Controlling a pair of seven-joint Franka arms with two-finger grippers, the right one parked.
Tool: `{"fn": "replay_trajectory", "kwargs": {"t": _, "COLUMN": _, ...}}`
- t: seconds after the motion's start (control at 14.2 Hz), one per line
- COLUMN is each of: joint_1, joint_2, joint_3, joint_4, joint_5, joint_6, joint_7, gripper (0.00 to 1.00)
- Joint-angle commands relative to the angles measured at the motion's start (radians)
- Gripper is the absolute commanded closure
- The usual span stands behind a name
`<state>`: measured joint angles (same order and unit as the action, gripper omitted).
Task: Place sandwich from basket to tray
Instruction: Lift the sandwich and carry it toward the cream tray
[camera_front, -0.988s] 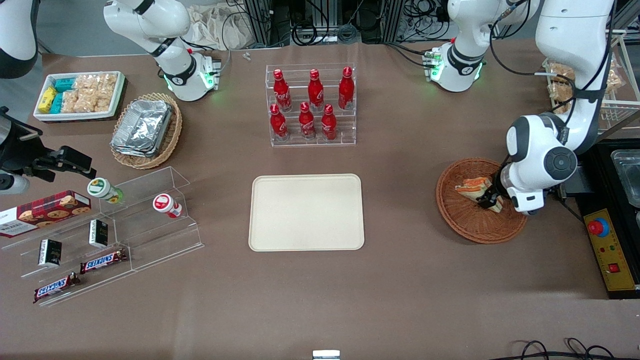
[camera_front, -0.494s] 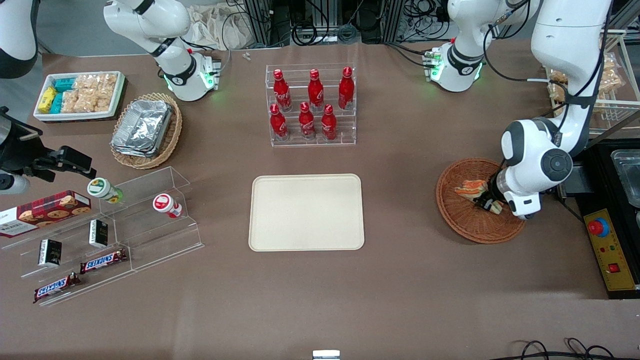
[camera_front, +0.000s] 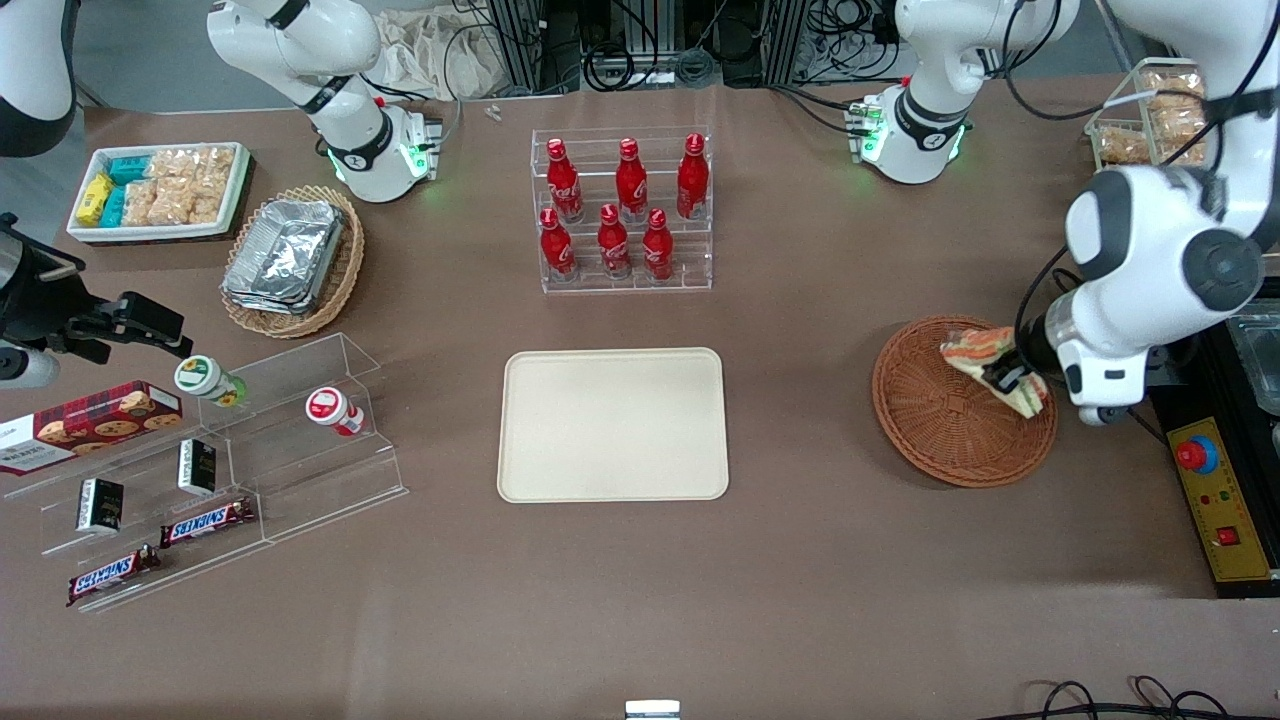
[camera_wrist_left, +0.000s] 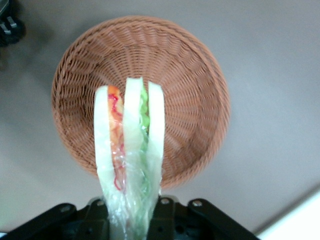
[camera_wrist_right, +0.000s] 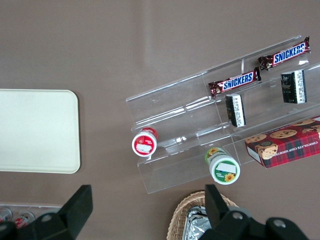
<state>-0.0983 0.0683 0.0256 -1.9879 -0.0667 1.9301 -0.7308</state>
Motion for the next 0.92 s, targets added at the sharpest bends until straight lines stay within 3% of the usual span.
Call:
{"fn": "replay_trajectory", "kwargs": {"t": 0.0, "joint_1": -0.004, "joint_2": 0.016, "joint_3": -0.111, "joint_4": 0.106, "joint_5": -0.001, "joint_6": -0.091, "joint_7": 0.057, "gripper": 1.00}}
{"fn": "replay_trajectory", "kwargs": {"t": 0.21, "joint_1": -0.012, "joint_2": 0.047, "joint_3": -0.300, "joint_4": 0.127, "joint_5": 0.031, "joint_6": -0.066, "joint_7": 0.060, "gripper": 1.00}}
{"fn": "replay_trajectory", "kwargs": {"t": 0.35, "joint_1": -0.056, "joint_2": 0.077, "joint_3": -0.410, "joint_4": 0.126, "joint_5": 0.167, "joint_6": 0.004, "joint_7": 0.053, "gripper": 1.00}}
{"fn": "replay_trajectory", "kwargs": {"t": 0.56, "joint_1": -0.144, "joint_2": 0.172, "joint_3": -0.441, "joint_4": 0.176, "joint_5": 0.186, "joint_6": 0.088, "joint_7": -0.007, "gripper": 1.00}}
{"fn": "replay_trajectory", "kwargs": {"t": 0.85, "joint_1": -0.224, "joint_2": 0.420, "joint_3": -0.441, "joint_4": 0.391, "joint_5": 0.200, "joint_6": 0.096, "joint_7": -0.005, "gripper": 1.00}}
